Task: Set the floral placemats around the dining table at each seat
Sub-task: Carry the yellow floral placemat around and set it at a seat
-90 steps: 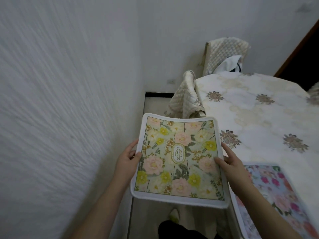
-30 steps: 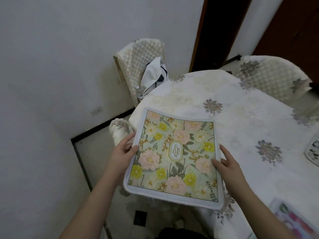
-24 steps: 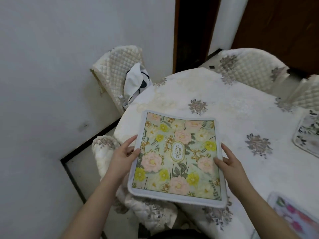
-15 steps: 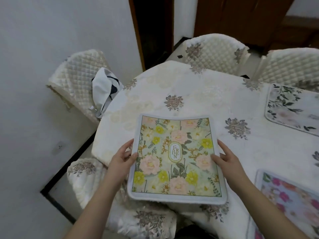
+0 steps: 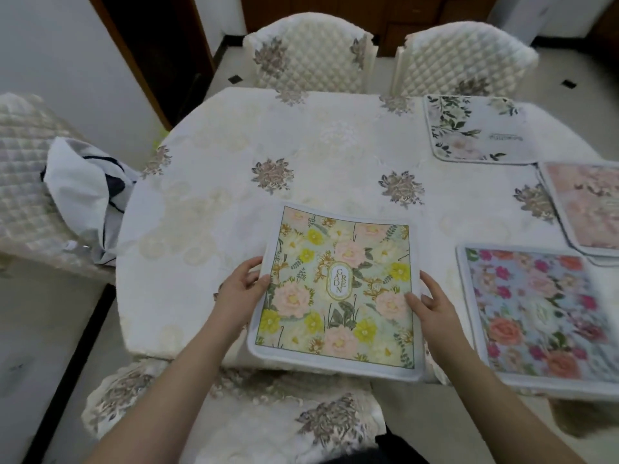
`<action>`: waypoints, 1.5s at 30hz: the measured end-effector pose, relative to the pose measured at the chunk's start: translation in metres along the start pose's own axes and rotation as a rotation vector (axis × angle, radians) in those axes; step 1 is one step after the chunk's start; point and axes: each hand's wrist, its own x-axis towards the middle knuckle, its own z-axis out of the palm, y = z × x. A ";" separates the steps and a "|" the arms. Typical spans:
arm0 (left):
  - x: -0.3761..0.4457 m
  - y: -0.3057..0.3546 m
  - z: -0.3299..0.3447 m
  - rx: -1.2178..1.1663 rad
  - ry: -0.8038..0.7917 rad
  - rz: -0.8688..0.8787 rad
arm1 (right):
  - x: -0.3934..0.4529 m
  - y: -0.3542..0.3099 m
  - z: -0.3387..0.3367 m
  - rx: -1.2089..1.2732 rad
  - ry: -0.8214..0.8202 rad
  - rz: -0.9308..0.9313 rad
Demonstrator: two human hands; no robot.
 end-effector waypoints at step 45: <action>0.055 -0.062 -0.028 0.466 0.236 0.169 | 0.038 0.051 0.076 -0.638 0.293 -0.312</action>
